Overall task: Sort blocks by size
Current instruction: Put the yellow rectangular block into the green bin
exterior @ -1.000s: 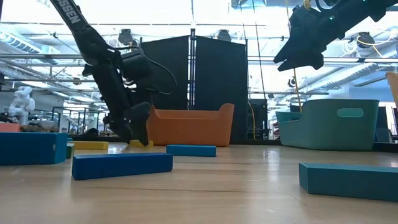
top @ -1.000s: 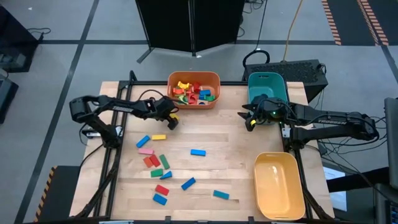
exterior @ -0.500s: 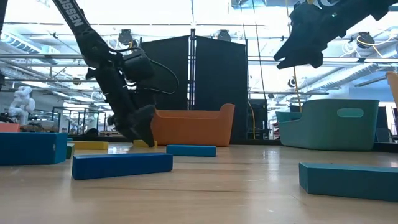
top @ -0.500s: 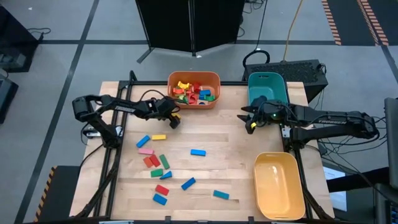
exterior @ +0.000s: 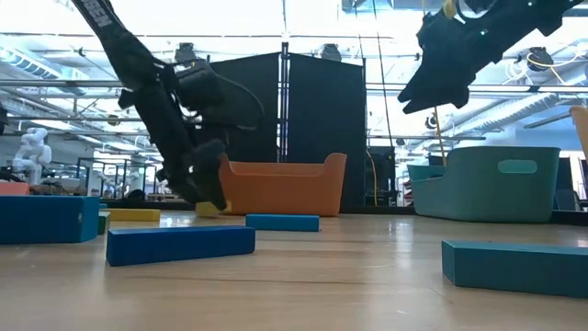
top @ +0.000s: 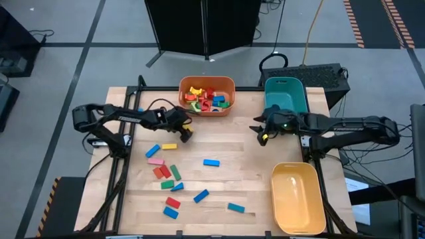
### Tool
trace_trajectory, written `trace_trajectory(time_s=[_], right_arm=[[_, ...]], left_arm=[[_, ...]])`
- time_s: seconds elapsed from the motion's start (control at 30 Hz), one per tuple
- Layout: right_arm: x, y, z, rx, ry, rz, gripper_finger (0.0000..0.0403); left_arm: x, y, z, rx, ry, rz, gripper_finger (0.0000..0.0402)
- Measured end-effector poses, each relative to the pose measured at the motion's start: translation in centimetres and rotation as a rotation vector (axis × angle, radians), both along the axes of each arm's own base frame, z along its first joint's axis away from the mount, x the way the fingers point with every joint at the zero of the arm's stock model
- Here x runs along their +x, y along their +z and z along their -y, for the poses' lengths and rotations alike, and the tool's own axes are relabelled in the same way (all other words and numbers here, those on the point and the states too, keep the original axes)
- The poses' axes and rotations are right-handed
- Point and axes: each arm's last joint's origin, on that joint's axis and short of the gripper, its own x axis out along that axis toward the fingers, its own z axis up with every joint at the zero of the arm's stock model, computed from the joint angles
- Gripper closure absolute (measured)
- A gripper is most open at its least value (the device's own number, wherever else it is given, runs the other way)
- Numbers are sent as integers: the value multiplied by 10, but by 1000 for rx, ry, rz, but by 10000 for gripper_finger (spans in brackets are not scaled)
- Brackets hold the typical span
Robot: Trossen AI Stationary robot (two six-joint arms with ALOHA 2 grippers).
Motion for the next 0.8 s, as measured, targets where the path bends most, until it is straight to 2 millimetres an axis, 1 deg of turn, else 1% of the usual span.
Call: trace_trajectory(time_s=[0.2,0.33,0.47,0.57,0.8], right_arm=[[19,-17,-6,-55,83,-92,202],[35,-26,-9,-127,157,-105,202],[46,-33,-11,-209,230,-126,202],[51,-37,-12,-251,262,-134,202],[51,-38,-11,-303,300,-162,202]], left_arm=[[0,15,21,-66,-52,47,68],[-1,25,34,-101,-85,77,68],[-2,37,42,-147,-127,137,68],[-5,43,46,-188,-133,161,68],[-8,56,48,-284,-114,203,68]])
